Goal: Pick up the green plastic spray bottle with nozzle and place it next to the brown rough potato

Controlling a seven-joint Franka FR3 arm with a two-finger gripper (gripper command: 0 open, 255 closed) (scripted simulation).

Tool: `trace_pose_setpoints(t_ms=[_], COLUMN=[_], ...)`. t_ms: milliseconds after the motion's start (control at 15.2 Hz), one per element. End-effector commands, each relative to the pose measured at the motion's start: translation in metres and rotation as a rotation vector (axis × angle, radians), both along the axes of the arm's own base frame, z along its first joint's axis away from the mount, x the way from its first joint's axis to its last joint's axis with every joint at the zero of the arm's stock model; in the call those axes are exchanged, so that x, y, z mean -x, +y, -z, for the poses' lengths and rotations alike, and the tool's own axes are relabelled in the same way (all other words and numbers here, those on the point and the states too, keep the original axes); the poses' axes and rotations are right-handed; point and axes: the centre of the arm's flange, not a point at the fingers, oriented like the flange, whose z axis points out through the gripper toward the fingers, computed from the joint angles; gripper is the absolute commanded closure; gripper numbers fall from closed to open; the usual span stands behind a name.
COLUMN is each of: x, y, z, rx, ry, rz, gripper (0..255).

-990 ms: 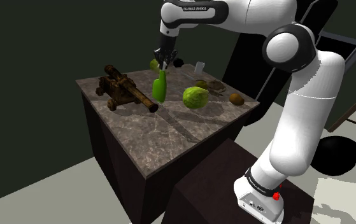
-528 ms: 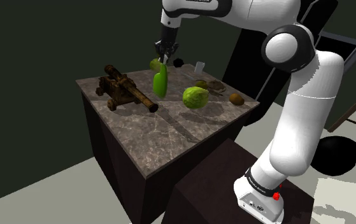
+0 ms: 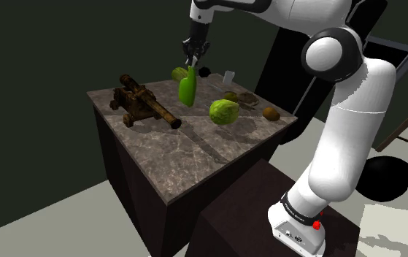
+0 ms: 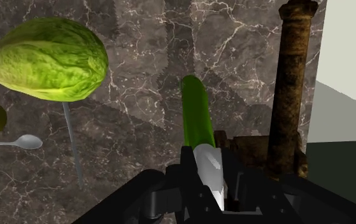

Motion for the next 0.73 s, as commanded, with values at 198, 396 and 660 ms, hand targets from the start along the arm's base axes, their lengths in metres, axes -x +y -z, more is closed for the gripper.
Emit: trace_pose_setpoints(t_ms=[198, 396, 660], x=[0.021, 0.035, 0.054], y=[-0.059, -0.096, -0.145], z=[-0.003, -0.004, -0.004], rx=[0.0, 0.0, 0.0], ry=[0.0, 0.0, 0.0], rz=[0.0, 0.0, 0.0], gripper=[255, 255, 255])
